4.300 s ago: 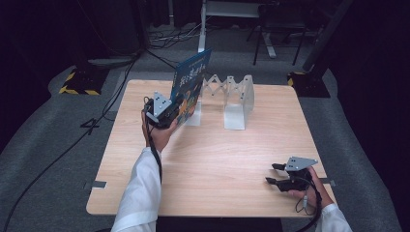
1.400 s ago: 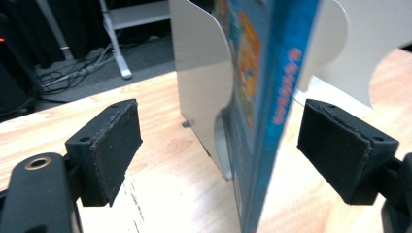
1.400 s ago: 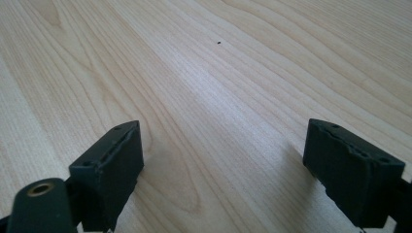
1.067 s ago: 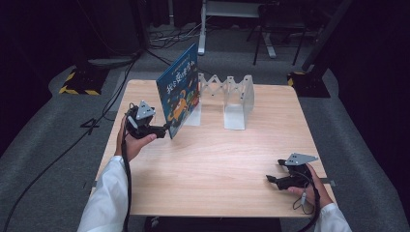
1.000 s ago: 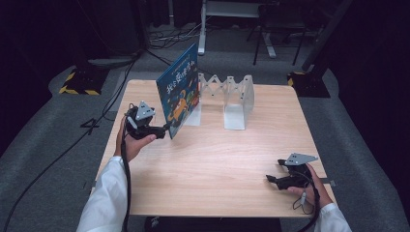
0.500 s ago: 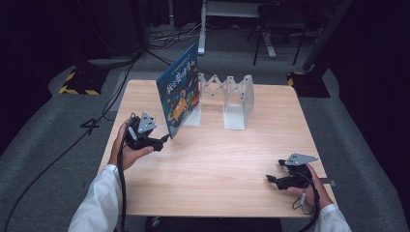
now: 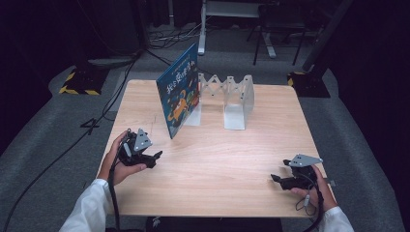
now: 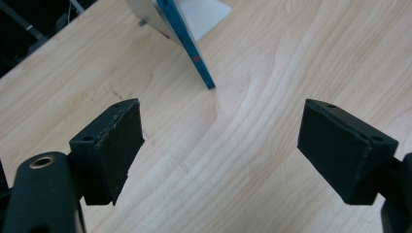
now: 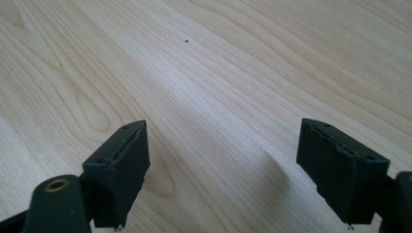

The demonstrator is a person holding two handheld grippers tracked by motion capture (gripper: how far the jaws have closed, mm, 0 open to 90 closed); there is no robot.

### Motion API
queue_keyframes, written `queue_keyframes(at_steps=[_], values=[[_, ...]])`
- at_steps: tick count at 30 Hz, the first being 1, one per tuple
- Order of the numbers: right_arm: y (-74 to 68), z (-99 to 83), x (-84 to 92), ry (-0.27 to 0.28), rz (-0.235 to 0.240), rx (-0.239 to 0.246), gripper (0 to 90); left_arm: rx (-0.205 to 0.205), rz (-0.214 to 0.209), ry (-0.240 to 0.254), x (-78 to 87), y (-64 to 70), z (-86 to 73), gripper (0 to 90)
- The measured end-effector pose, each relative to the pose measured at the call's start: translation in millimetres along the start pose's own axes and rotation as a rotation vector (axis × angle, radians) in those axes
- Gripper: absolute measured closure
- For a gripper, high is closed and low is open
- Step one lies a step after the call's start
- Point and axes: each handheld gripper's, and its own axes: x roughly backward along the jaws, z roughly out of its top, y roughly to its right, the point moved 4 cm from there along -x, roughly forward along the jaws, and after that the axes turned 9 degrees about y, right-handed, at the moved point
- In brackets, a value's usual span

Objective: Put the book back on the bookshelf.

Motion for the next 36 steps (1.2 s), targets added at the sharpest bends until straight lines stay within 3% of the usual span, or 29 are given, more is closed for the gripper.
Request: queue_keyframes(at_steps=[6,14,21,28,31,34,36], values=[[1.5,-6.8,8.3,-0.009,-0.035,0.008,20.3,-0.016,-0.022,-0.071,-3.3,7.4,-24.2,16.5],[7.9,-21.5,22.6,-0.021,-0.071,-0.018,20.6,0.020,-0.042,-0.101,0.9,13.7,-47.3,16.4],[11.7,-37.9,40.8,-0.005,-0.080,-0.082,19.5,0.082,-0.073,-0.090,8.8,18.8,-62.5,16.1],[15.9,-48.3,47.4,0.027,-0.082,-0.144,17.5,0.146,-0.091,-0.083,11.1,19.8,-78.4,16.0],[16.5,-49.9,48.8,0.032,-0.094,-0.153,17.2,0.205,-0.097,-0.085,9.2,19.1,-90.4,15.2],[16.6,-49.9,48.7,0.033,-0.094,-0.154,17.2,0.253,-0.110,-0.054,9.5,17.5,-95.8,15.4],[16.8,-49.9,48.6,0.032,-0.092,-0.153,17.0,0.261,-0.106,-0.055,10.7,17.4,-96.8,15.3]])
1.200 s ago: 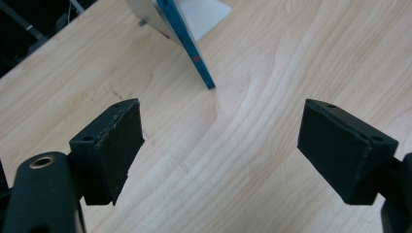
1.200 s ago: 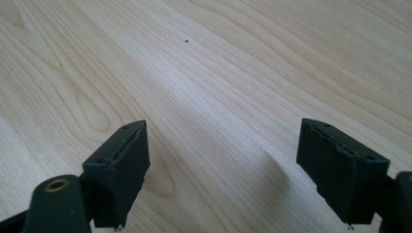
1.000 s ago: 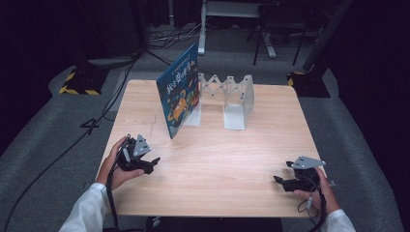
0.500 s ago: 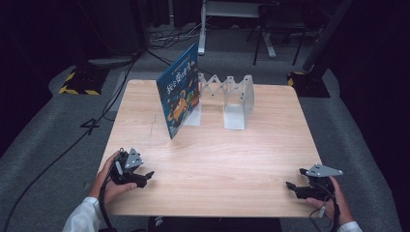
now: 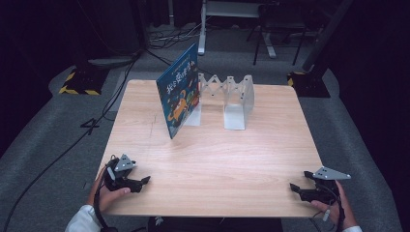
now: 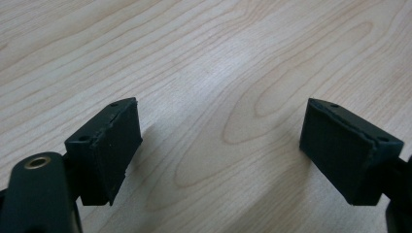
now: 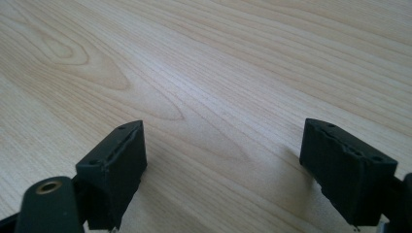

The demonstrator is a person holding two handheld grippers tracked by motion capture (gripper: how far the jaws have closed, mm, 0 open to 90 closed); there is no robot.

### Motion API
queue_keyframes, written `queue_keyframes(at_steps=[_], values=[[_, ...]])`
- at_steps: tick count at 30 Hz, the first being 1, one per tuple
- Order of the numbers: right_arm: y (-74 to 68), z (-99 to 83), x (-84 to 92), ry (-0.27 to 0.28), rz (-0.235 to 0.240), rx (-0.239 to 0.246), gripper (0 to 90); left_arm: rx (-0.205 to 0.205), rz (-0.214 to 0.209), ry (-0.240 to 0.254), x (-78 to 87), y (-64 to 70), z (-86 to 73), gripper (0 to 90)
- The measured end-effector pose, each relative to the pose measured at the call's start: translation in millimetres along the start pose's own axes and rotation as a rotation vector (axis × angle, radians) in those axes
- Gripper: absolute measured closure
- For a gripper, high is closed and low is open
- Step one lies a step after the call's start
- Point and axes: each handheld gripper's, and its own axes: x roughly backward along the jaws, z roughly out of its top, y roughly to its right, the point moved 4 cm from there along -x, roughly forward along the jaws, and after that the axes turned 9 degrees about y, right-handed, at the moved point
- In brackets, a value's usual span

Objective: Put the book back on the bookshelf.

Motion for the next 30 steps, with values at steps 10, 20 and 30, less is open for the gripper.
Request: queue_keyframes(at_steps=[10,20,30], values=[[1.2,0.2,-0.5,0.000,-0.013,-0.005,17.0,-0.007,0.001,0.000,0.8,-0.5,-0.6,14.9],[2.2,0.2,-0.4,0.003,-0.020,-0.018,17.7,-0.006,-0.003,0.000,0.6,-0.5,-0.5,14.7],[2.2,0.2,-0.4,0.003,-0.020,-0.017,17.7,-0.002,0.004,-0.002,0.0,-0.1,-0.2,14.0]])
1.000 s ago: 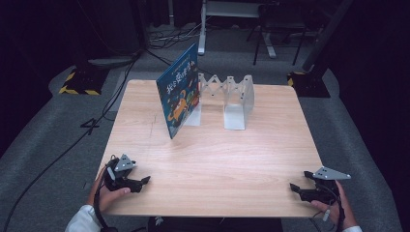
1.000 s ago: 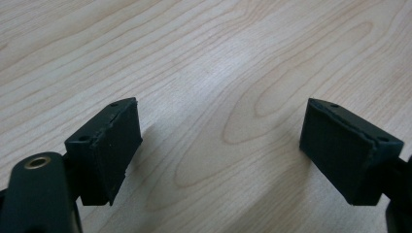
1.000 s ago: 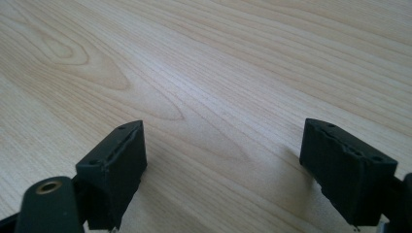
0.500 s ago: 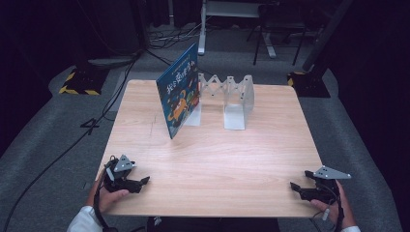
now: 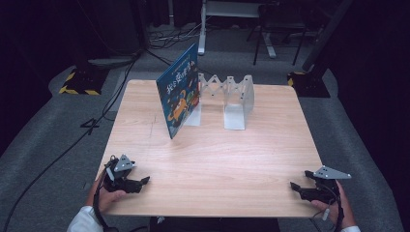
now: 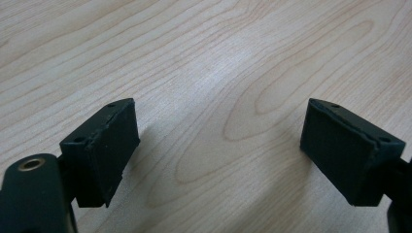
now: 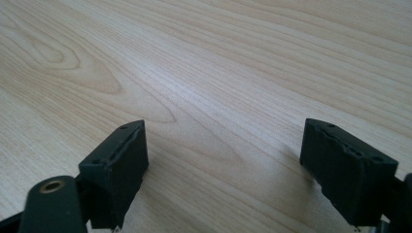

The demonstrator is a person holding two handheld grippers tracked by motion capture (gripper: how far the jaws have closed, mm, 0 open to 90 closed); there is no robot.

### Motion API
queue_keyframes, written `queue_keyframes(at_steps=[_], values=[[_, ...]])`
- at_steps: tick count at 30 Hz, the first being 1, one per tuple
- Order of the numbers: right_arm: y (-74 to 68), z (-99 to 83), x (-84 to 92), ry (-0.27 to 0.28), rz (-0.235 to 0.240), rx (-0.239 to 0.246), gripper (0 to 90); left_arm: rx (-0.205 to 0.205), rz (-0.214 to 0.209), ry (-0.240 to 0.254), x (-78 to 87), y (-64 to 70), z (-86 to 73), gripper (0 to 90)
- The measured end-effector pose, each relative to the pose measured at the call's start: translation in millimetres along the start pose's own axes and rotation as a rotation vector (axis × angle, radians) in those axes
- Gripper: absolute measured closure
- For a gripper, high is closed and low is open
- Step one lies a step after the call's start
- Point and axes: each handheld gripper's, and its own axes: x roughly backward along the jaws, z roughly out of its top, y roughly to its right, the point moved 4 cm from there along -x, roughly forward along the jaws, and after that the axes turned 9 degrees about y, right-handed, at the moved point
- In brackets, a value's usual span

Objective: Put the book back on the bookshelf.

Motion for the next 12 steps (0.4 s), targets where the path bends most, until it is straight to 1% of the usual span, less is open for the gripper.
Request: queue_keyframes(at_steps=[5,12], values=[[0.4,-0.2,0.3,-0.001,-0.015,-0.003,17.5,-0.003,0.001,0.000,0.0,-0.3,0.1,14.0],[0.7,-0.3,0.6,-0.001,-0.015,-0.005,17.8,-0.003,0.001,0.000,0.0,-0.3,0.1,14.0]])
